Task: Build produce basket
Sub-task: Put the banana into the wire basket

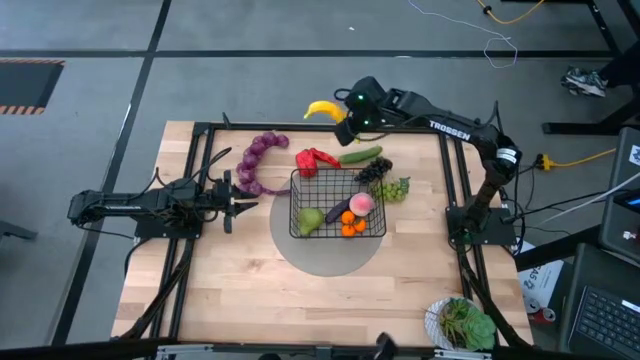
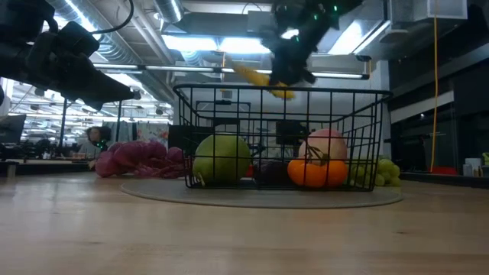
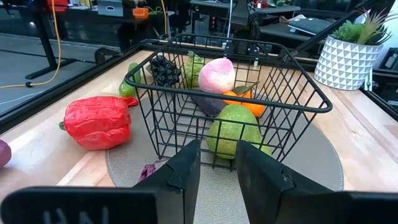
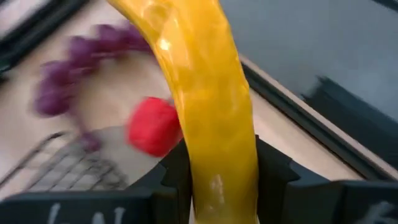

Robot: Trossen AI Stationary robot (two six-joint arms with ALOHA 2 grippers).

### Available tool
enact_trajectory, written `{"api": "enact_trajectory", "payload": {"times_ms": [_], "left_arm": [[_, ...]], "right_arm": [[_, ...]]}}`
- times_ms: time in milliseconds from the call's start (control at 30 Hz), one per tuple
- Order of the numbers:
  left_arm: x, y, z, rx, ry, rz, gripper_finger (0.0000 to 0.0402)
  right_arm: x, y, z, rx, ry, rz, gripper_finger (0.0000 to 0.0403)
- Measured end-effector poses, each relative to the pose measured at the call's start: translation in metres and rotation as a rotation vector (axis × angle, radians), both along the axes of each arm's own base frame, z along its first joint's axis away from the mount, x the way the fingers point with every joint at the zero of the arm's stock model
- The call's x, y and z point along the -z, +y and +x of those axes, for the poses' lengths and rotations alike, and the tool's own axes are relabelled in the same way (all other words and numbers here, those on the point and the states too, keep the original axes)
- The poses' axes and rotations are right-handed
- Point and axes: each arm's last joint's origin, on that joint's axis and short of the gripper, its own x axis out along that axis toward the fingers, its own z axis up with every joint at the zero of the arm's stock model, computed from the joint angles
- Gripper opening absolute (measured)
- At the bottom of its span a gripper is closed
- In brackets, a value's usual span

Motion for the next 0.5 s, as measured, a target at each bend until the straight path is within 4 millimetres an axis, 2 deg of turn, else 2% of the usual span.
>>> {"api": "enact_trajectory", "payload": {"times_ms": [100, 233, 500], "left_arm": [[0.000, 0.000, 0.000, 0.000, 0.000, 0.000, 0.0096], [0.000, 0.000, 0.000, 0.000, 0.000, 0.000, 0.0096], [0.000, 0.000, 0.000, 0.000, 0.000, 0.000, 0.0096]], "right_arm": [[-0.015, 0.016, 0.007, -0.166, -0.010, -0.031, 0.0108], [-0.026, 0.040, 0.010, -0.355, 0.029, -0.011, 0.0108], [-0.023, 0.085, 0.014, -0.556, 0.155, 0.020, 0.0109]]}}
